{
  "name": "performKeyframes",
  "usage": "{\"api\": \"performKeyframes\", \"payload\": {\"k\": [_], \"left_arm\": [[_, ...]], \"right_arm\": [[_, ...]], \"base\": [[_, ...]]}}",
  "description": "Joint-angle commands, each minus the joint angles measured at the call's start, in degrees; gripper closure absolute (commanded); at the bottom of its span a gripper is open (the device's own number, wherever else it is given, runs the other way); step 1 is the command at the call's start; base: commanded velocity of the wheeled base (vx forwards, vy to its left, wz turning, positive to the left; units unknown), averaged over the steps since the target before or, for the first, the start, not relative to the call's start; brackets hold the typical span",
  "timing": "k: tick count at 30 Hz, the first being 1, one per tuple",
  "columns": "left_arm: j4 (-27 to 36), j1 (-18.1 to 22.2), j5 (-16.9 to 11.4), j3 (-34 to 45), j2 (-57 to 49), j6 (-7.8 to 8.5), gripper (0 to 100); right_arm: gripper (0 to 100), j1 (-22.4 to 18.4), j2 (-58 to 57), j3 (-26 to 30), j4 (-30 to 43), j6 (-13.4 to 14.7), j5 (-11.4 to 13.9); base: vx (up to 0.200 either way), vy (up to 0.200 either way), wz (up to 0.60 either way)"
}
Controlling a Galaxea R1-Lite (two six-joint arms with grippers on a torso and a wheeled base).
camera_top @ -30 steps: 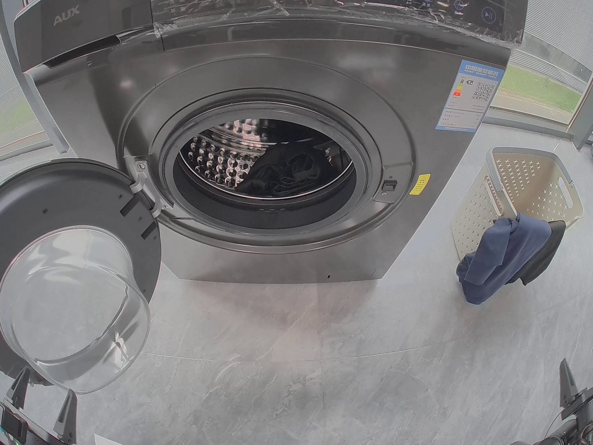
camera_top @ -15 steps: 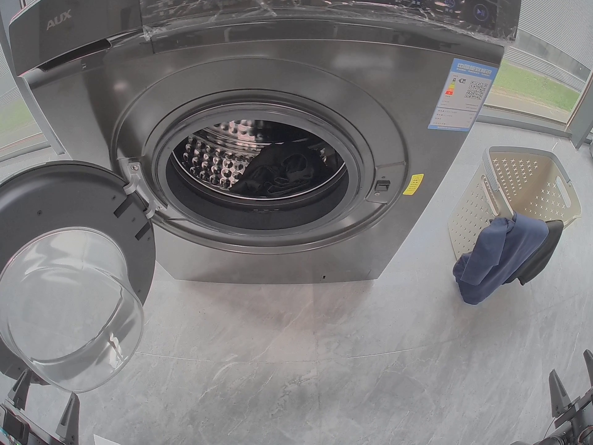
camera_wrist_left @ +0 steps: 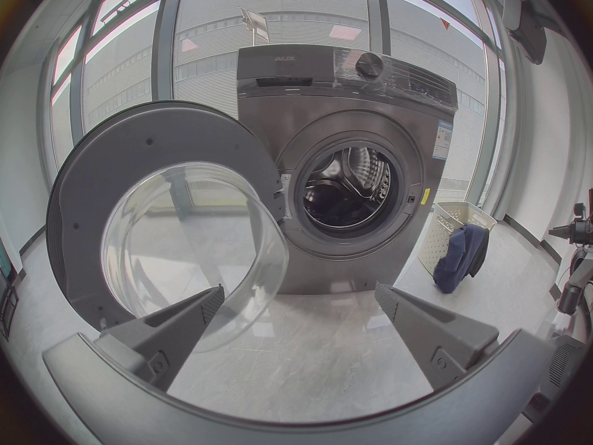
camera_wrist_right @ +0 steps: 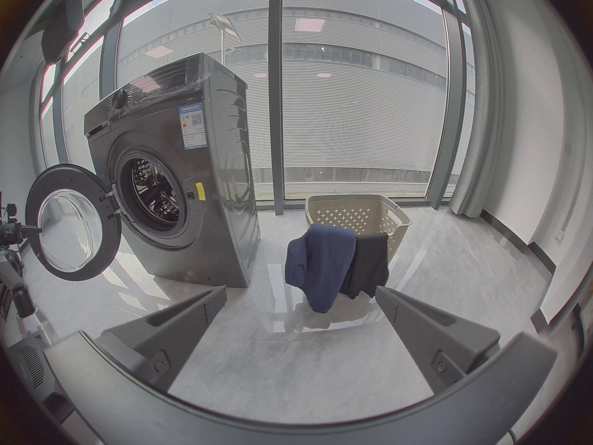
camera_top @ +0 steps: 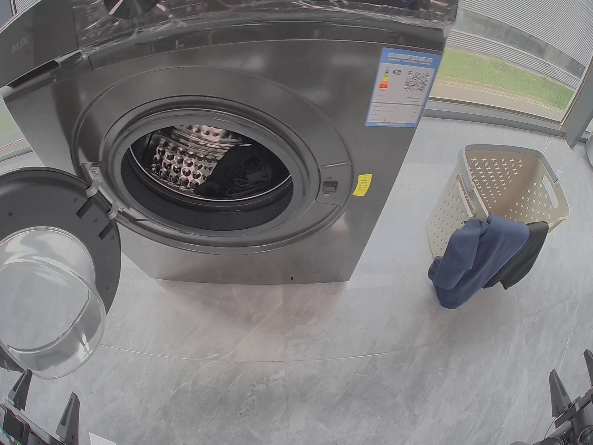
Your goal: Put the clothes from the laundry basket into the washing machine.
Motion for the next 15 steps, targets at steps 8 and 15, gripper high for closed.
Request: {"api": "performKeyframes", "payload": {"k": [8,15], "left_arm": [[0.0,-0.09,-0.17,0.92,-0.63,-0.06,0],[0.0,-0.09,-0.17,0.92,-0.63,-0.15,0]], "right_arm": [[0,-0.02,-0.38,0.75,0.0,-0.01,0.01],[0,-0.02,-0.38,0.75,0.0,-0.01,0.01]], "base": [[0.0,-0.2,0.0],[0.0,-0.2,0.0]]}}
